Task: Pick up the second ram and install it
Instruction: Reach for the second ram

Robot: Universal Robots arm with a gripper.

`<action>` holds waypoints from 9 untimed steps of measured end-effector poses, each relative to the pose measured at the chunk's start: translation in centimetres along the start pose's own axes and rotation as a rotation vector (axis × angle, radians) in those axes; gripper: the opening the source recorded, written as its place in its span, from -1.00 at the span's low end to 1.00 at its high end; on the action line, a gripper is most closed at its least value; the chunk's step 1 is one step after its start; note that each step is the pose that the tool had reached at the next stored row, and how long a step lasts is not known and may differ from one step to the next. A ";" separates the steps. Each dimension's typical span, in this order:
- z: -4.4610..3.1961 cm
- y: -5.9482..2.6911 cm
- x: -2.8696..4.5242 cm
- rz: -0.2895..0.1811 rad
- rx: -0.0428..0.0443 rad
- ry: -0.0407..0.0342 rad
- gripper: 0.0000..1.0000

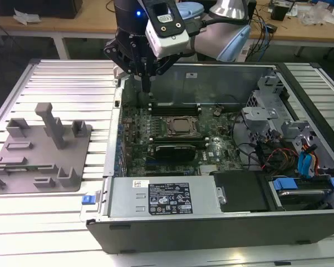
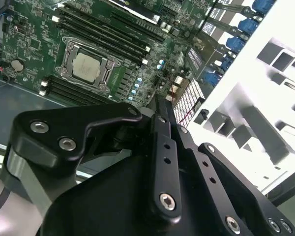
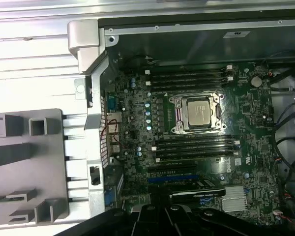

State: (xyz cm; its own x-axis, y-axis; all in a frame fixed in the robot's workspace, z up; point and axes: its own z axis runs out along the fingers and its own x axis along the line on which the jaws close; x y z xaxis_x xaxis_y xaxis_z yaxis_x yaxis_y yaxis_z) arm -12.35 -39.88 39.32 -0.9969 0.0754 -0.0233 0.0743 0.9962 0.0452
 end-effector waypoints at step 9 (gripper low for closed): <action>-0.02 -0.04 0.52 0.000 0.0001 0.0001 -0.84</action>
State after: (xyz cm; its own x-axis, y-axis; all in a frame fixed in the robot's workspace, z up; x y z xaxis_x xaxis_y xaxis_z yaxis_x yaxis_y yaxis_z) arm -12.87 -39.88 39.33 -0.9969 0.0752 -0.0233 0.0741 0.9962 0.0451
